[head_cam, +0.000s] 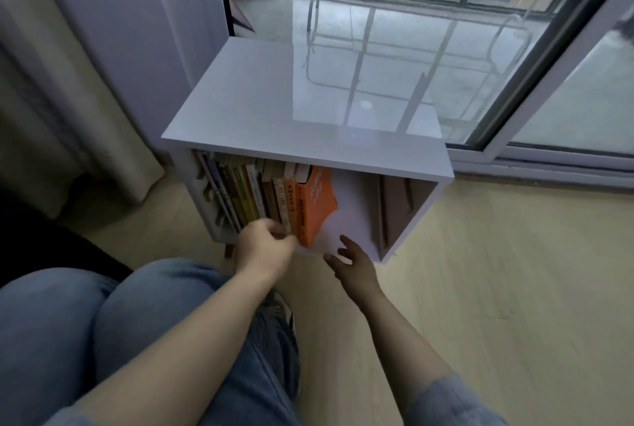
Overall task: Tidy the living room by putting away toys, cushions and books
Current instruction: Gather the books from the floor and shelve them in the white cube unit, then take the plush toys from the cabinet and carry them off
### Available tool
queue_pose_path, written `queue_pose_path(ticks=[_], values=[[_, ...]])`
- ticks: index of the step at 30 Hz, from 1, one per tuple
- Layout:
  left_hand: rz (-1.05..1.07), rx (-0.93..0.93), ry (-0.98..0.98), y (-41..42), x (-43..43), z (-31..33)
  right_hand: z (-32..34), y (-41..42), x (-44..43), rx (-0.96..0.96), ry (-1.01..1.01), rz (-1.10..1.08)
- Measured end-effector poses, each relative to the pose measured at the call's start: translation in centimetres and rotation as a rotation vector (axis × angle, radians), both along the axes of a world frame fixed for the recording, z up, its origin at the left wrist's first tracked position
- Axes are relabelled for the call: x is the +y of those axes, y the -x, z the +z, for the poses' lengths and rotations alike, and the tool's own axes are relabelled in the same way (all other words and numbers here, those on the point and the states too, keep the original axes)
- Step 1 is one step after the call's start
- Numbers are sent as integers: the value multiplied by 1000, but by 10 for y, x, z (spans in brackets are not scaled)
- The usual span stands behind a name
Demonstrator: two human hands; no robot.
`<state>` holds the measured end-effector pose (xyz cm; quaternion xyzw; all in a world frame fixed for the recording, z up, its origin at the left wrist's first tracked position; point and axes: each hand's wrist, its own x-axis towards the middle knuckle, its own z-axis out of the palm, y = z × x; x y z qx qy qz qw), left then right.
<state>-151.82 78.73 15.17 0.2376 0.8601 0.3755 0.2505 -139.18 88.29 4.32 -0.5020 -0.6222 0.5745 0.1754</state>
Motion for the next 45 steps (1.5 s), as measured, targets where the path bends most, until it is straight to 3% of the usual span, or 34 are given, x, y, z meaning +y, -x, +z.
queue_pose_path(ticks=[5, 13, 20, 28, 37, 45], values=[[-12, -3, -107, -8, -15, 29, 41, -15, -22, 22, -39, -28], [-65, -233, -496, -21, -49, 125, 192, -57, -57, 260, -275, -169], [-170, -215, -665, -19, -62, 189, 273, -59, -80, 417, -349, -188], [-203, -207, -654, -1, -26, 206, 297, -44, -37, 421, -325, -189], [-183, -213, -566, 74, 121, 183, 280, 27, 103, 411, -253, -249], [-249, -237, -521, 101, 220, 276, 379, 56, 182, 452, -287, -332]])
